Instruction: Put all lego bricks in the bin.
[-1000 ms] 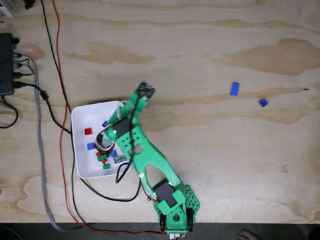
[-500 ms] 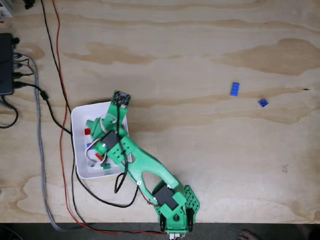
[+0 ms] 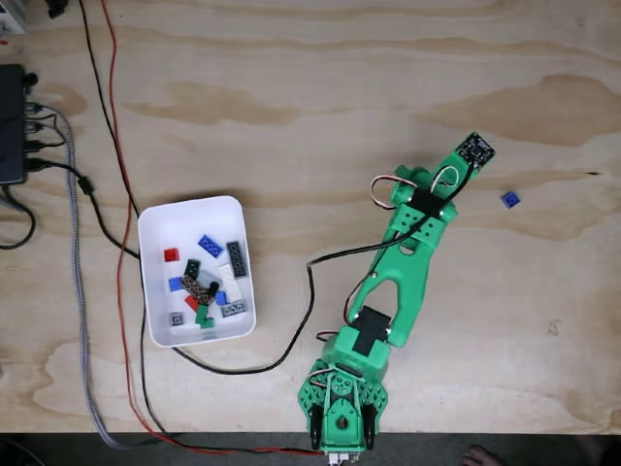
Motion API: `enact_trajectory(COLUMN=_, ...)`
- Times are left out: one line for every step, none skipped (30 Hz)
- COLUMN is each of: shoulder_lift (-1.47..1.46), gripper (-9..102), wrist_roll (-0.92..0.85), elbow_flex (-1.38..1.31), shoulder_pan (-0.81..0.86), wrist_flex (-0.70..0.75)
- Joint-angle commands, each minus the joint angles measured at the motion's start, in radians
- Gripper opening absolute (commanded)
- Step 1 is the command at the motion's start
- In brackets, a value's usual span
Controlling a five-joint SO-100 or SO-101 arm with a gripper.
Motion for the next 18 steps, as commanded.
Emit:
enact_trajectory(shoulder_lift=-0.043, gripper=28, wrist_roll=-0.201, elbow_flex=-0.149, shoulder_pan=0.046, wrist_flex=-0.057)
enact_trajectory(shoulder_lift=-0.051, gripper=28, wrist_roll=-0.221, elbow_flex=-0.149, shoulder_pan=0.046, wrist_flex=-0.08)
enact_trajectory(shoulder_lift=-0.06, gripper=28, wrist_roll=-0.25, elbow_flex=-0.149, shoulder_pan=0.046, wrist_flex=-0.101)
enact_trajectory(shoulder_lift=-0.071, gripper=28, wrist_roll=-0.279, elbow_flex=-0.149, shoulder_pan=0.044, wrist_flex=-0.12)
enact_trajectory(shoulder_lift=-0.084, gripper=27, wrist_roll=-0.304, elbow_flex=-0.149, shoulder_pan=0.046, wrist_flex=-0.141)
enact_trajectory(shoulder_lift=-0.098, gripper=27, wrist_roll=-0.339, elbow_flex=-0.149, shoulder_pan=0.052, wrist_flex=-0.16)
enact_trajectory(shoulder_lift=-0.11, gripper=27, wrist_roll=-0.364, elbow_flex=-0.149, shoulder_pan=0.063, wrist_flex=-0.179)
enact_trajectory(shoulder_lift=-0.123, gripper=27, wrist_roll=-0.38, elbow_flex=-0.146, shoulder_pan=0.072, wrist_flex=-0.206)
enact_trajectory(shoulder_lift=-0.137, gripper=27, wrist_roll=-0.396, elbow_flex=-0.146, shoulder_pan=0.08, wrist_flex=-0.221)
enact_trajectory(shoulder_lift=-0.15, gripper=27, wrist_roll=-0.402, elbow_flex=-0.143, shoulder_pan=0.086, wrist_flex=-0.244)
enact_trajectory(shoulder_lift=-0.16, gripper=27, wrist_roll=-0.407, elbow_flex=-0.14, shoulder_pan=0.092, wrist_flex=-0.261)
enact_trajectory(shoulder_lift=-0.17, gripper=27, wrist_roll=-0.41, elbow_flex=-0.135, shoulder_pan=0.095, wrist_flex=-0.284)
enact_trajectory(shoulder_lift=-0.183, gripper=27, wrist_roll=-0.414, elbow_flex=-0.129, shoulder_pan=0.101, wrist_flex=-0.31)
enact_trajectory(shoulder_lift=-0.193, gripper=27, wrist_roll=-0.422, elbow_flex=-0.127, shoulder_pan=0.109, wrist_flex=-0.322)
enact_trajectory(shoulder_lift=-0.206, gripper=27, wrist_roll=-0.426, elbow_flex=-0.127, shoulder_pan=0.118, wrist_flex=-0.336)
enact_trajectory(shoulder_lift=-0.218, gripper=26, wrist_roll=-0.428, elbow_flex=-0.127, shoulder_pan=0.126, wrist_flex=-0.351)
enact_trajectory(shoulder_lift=-0.229, gripper=25, wrist_roll=-0.434, elbow_flex=-0.129, shoulder_pan=0.132, wrist_flex=-0.356)
enact_trajectory(shoulder_lift=-0.239, gripper=24, wrist_roll=-0.437, elbow_flex=-0.13, shoulder_pan=0.138, wrist_flex=-0.37)
